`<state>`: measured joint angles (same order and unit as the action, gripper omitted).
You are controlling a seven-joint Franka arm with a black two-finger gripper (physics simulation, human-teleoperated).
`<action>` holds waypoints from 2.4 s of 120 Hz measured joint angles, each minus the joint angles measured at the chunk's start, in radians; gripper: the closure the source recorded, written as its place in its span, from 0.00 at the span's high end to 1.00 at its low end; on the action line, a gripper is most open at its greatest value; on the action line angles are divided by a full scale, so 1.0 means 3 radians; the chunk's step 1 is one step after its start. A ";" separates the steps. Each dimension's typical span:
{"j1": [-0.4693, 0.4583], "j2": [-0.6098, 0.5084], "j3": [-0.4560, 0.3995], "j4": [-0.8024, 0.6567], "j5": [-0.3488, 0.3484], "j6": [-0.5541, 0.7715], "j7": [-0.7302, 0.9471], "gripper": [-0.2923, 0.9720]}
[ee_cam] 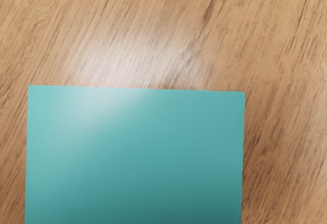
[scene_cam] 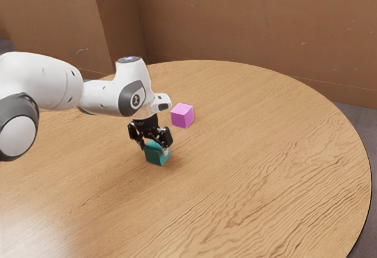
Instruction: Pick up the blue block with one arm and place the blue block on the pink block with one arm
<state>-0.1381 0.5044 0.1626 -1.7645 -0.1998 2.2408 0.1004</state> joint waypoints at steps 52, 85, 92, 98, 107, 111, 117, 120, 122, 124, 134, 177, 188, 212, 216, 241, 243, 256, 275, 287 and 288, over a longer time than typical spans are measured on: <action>0.0005 0.0192 0.0005 0.0128 -0.0040 0.0063 0.0067 0.74; 0.0005 0.0208 0.0015 0.0127 -0.0023 0.0077 0.0052 0.47; 0.0002 0.0140 0.0015 0.0124 -0.0001 0.0071 0.0039 0.47; 0.0001 0.0058 0.0014 0.0116 0.0030 0.0062 0.0029 0.49; 0.0000 -0.0077 0.0018 0.0109 0.0054 0.0002 0.0023 0.51; 0.0000 -0.0124 0.0023 0.0115 0.0058 -0.0033 0.0026 0.52; 0.0001 -0.0182 0.0053 0.0160 0.0059 -0.0106 0.0038 0.54; 0.0002 -0.0194 0.0072 0.0219 0.0059 -0.0159 0.0045 0.54; 0.0003 -0.0197 0.0094 0.0281 0.0059 -0.0204 0.0051 0.54; 0.0006 -0.0197 0.0112 0.0336 0.0058 -0.0249 0.0057 0.54; 0.0024 -0.0104 0.0188 0.0677 0.0054 -0.0483 0.0096 0.55; 0.0496 0.0920 0.0023 0.2613 0.0135 -0.1533 0.0240 0.52; 0.0547 0.1152 -0.0028 0.2986 0.0155 -0.1667 0.0272 0.52; 0.0642 0.1574 -0.0184 0.3569 0.0169 -0.1694 0.0371 0.51; 0.0649 0.1612 -0.0213 0.3609 0.0169 -0.1658 0.0391 0.51; 0.0714 0.1660 -0.0369 0.3546 0.0037 -0.1335 0.0447 0.51; 0.0718 0.1663 -0.0370 0.3533 0.0016 -0.1314 0.0439 0.52; 0.0762 0.1692 -0.0394 0.3509 -0.0080 -0.1184 0.0385 0.52; 0.0817 0.1900 -0.0499 0.3765 -0.0137 -0.1028 0.0325 0.52; 0.0821 0.1982 -0.0539 0.3813 -0.0148 -0.0939 0.0304 0.51; 0.0821 0.1988 -0.0542 0.3814 -0.0149 -0.0931 0.0303 0.51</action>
<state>0.1081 1.1010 -0.0001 -0.6203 -0.2445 1.9615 0.1912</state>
